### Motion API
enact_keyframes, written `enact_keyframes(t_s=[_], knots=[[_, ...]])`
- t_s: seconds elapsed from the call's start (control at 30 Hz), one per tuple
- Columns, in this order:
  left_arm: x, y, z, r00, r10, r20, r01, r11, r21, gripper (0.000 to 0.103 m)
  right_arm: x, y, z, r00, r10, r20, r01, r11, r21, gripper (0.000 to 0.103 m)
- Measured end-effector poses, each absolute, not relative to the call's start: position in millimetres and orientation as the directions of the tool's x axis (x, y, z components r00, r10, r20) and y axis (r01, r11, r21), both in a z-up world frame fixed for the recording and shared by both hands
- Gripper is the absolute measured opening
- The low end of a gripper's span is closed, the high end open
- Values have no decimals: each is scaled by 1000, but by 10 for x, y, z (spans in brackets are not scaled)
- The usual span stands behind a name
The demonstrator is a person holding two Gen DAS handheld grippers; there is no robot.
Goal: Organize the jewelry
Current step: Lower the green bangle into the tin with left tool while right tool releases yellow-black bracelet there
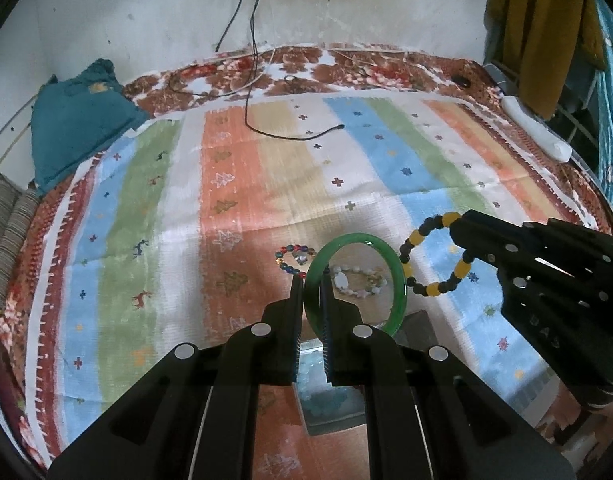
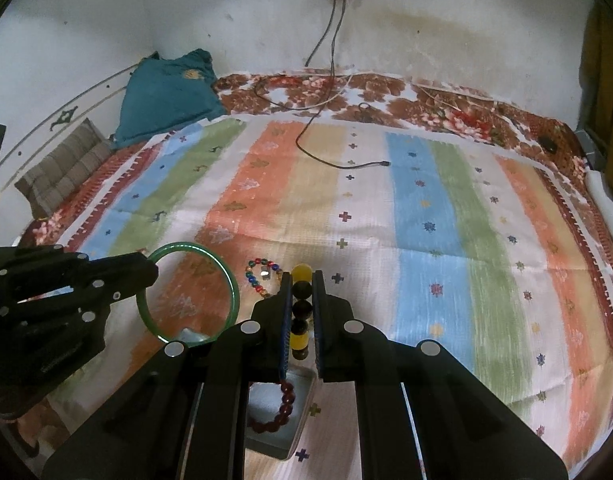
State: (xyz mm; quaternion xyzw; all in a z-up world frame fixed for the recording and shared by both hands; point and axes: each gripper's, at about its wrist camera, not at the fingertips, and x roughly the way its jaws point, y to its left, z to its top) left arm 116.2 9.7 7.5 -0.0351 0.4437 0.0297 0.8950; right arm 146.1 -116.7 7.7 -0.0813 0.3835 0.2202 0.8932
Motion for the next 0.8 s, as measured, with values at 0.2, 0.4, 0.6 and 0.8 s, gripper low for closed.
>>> enact_keyframes(t_s=[0.2, 0.4, 0.6, 0.8], knots=[[1049, 53, 83, 613, 28, -790, -76, 997, -24, 8, 1256, -1192, 103, 608, 345, -715, -484, 875, 10, 10], [945, 4, 85, 620, 44, -783, -73, 997, -2, 8, 1091, -1214, 94, 602, 353, -717, -502, 865, 4, 10], [840, -25, 68, 620, 48, -783, -70, 998, 6, 8, 967, -1254, 62, 591, 362, -721, -511, 860, 13, 10], [751, -67, 54, 622, 47, -781, -64, 998, 9, 8, 852, -1266, 31, 581, 370, -725, -519, 855, 21, 10]])
